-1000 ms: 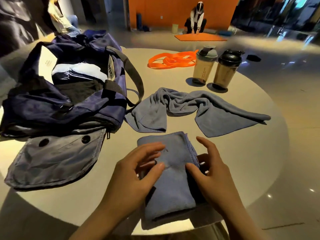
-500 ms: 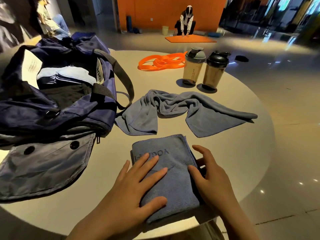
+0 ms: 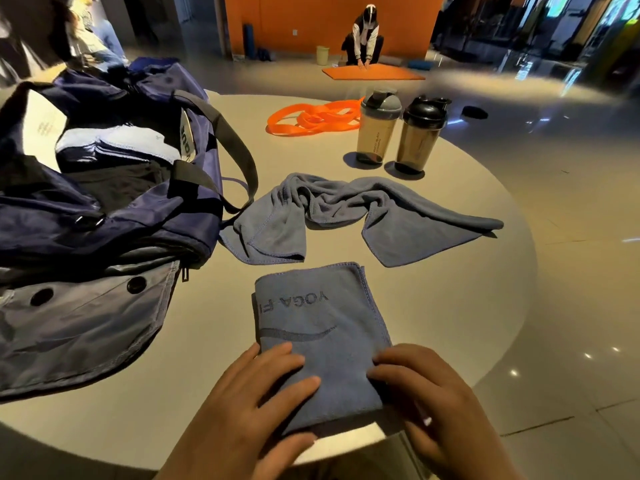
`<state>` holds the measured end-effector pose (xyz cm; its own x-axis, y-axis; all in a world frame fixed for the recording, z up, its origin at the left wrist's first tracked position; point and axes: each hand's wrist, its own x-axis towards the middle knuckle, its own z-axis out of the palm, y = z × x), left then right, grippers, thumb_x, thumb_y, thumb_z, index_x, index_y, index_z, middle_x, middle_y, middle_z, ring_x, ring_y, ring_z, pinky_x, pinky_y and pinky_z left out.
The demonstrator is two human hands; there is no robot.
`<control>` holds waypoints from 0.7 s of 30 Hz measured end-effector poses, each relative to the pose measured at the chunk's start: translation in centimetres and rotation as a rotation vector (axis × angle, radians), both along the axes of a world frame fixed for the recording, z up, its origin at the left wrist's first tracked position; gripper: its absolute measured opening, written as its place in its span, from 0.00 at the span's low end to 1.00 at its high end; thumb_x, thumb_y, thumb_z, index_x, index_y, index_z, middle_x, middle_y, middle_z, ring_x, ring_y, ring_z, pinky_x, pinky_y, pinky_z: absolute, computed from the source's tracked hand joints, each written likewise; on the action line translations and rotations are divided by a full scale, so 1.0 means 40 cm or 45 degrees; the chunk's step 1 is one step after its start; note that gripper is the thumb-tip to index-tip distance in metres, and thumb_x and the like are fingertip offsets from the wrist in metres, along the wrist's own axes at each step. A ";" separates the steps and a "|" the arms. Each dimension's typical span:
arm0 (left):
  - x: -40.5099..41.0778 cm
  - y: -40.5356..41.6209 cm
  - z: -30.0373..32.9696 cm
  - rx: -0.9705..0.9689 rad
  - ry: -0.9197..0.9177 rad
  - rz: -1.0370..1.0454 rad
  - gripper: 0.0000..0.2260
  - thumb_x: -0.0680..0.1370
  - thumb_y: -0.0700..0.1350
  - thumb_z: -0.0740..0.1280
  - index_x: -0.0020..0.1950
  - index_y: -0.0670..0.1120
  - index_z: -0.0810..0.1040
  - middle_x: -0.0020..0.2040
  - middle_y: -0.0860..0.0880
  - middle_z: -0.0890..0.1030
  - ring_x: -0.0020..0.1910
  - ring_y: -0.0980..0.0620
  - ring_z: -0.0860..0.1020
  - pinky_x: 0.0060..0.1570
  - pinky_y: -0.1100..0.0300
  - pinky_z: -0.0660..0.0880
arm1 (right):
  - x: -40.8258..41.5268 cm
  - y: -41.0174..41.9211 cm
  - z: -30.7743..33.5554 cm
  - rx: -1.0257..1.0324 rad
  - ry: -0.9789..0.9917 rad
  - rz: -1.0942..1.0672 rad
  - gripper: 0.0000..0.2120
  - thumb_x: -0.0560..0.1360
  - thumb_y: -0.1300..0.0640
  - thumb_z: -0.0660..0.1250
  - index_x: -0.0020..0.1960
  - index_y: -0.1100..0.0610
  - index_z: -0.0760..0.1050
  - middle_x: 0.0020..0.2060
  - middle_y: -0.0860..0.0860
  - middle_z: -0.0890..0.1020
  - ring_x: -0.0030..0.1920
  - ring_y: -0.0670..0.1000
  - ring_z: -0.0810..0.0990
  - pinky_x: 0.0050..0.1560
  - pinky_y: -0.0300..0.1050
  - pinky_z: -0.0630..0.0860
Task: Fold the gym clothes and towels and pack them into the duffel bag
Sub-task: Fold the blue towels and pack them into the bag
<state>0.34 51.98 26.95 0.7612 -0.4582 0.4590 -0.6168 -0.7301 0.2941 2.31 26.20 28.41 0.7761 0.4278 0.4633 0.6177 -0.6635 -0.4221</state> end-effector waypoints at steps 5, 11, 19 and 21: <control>-0.009 0.000 0.002 0.060 0.073 0.001 0.24 0.74 0.64 0.62 0.66 0.55 0.73 0.65 0.53 0.76 0.67 0.53 0.71 0.67 0.56 0.68 | -0.018 -0.040 -0.001 -0.056 0.197 0.065 0.26 0.69 0.57 0.64 0.64 0.39 0.70 0.65 0.34 0.71 0.65 0.38 0.70 0.60 0.40 0.74; -0.012 0.017 0.024 0.062 0.110 -0.067 0.32 0.71 0.65 0.66 0.72 0.55 0.66 0.67 0.56 0.72 0.68 0.55 0.70 0.67 0.56 0.68 | 0.018 -0.003 0.022 0.082 0.165 -0.007 0.10 0.74 0.48 0.59 0.55 0.40 0.72 0.51 0.37 0.77 0.52 0.39 0.76 0.50 0.37 0.75; 0.017 -0.021 0.213 -0.790 0.029 0.015 0.17 0.74 0.49 0.65 0.60 0.63 0.72 0.55 0.62 0.78 0.52 0.61 0.79 0.41 0.66 0.78 | 0.070 0.008 0.208 0.872 0.343 0.176 0.14 0.70 0.33 0.65 0.52 0.36 0.78 0.47 0.42 0.83 0.50 0.46 0.81 0.49 0.37 0.78; 0.046 -0.035 0.279 -1.084 0.212 -0.032 0.15 0.71 0.54 0.68 0.56 0.67 0.75 0.53 0.61 0.81 0.52 0.59 0.80 0.42 0.67 0.77 | 0.079 -0.002 0.266 0.930 0.376 0.178 0.14 0.68 0.34 0.66 0.50 0.37 0.80 0.46 0.41 0.83 0.50 0.44 0.82 0.47 0.34 0.77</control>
